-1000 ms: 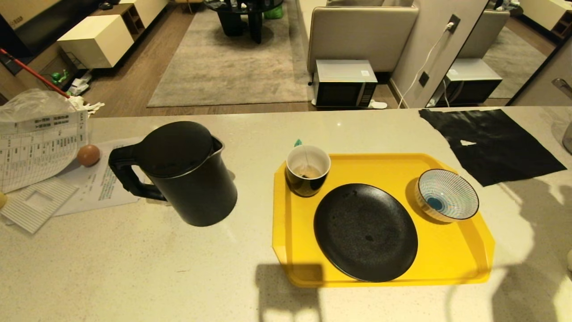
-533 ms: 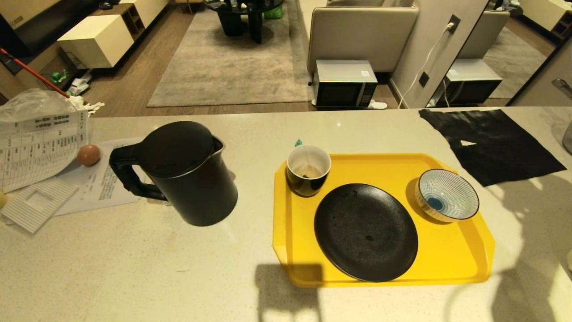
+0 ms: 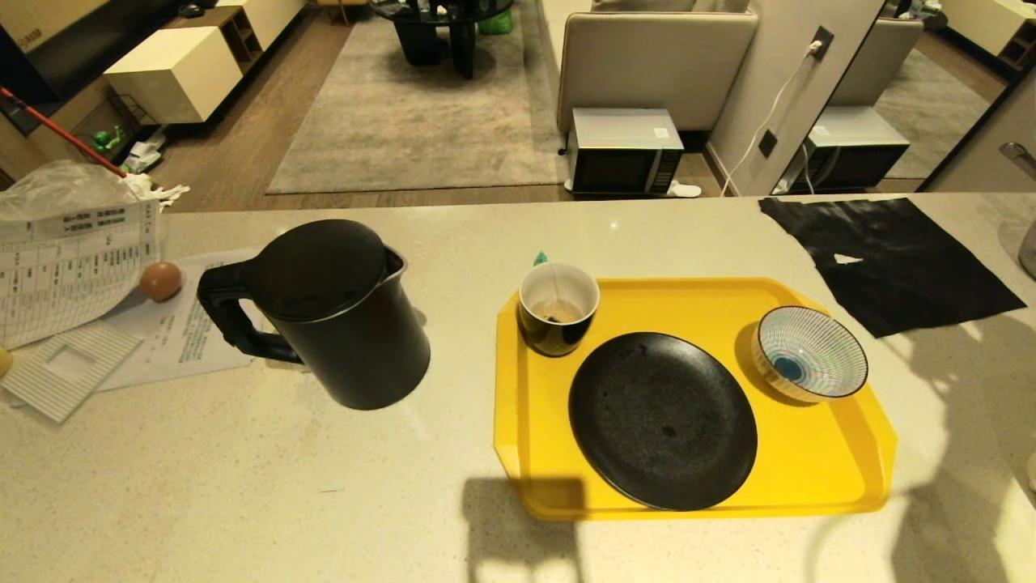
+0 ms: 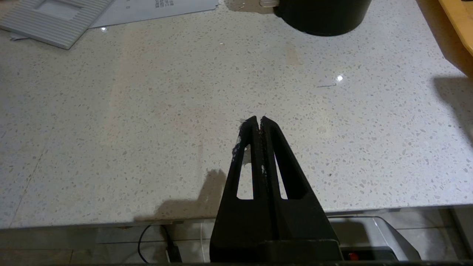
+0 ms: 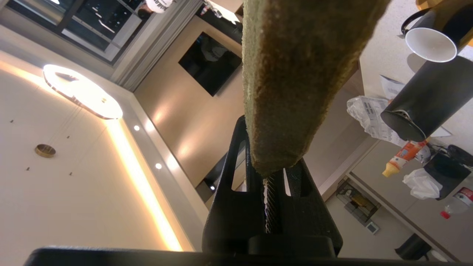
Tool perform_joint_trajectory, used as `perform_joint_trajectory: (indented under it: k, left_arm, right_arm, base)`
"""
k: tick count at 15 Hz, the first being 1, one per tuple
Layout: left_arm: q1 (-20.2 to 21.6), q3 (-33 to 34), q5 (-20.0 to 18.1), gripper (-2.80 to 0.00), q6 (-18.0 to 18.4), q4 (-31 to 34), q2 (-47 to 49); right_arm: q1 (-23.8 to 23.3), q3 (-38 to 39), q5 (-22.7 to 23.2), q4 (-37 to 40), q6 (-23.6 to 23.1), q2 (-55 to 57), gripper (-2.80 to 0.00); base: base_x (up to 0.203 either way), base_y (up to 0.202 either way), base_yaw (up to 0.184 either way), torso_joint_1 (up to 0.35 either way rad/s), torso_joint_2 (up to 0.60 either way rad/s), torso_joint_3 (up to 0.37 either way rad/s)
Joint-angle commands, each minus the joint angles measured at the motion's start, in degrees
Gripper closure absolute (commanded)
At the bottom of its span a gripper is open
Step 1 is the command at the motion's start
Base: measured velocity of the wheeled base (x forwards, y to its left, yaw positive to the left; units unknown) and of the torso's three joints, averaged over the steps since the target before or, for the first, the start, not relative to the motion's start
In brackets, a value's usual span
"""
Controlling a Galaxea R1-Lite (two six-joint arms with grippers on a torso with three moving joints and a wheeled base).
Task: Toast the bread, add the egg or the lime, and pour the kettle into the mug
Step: Put the bread slices in the toaster
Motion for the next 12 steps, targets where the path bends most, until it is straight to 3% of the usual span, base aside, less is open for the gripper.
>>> perform_joint_trajectory:
  k: [1,12]
  left_arm:
    - [0.0,0.0,0.0,0.0,0.0,0.0,0.0]
    - [0.1,0.0,0.0,0.0,0.0,0.0,0.0]
  right_arm:
    - [0.0,0.0,0.5,0.3,0.6,0.1,0.0]
    - [0.1,0.0,0.4,-0.8,0.6,1.7,0.0]
  base:
    - [0.0,0.0,0.0,0.0,0.0,0.0]
    - [0.0,0.0,0.0,0.0,0.0,0.0]
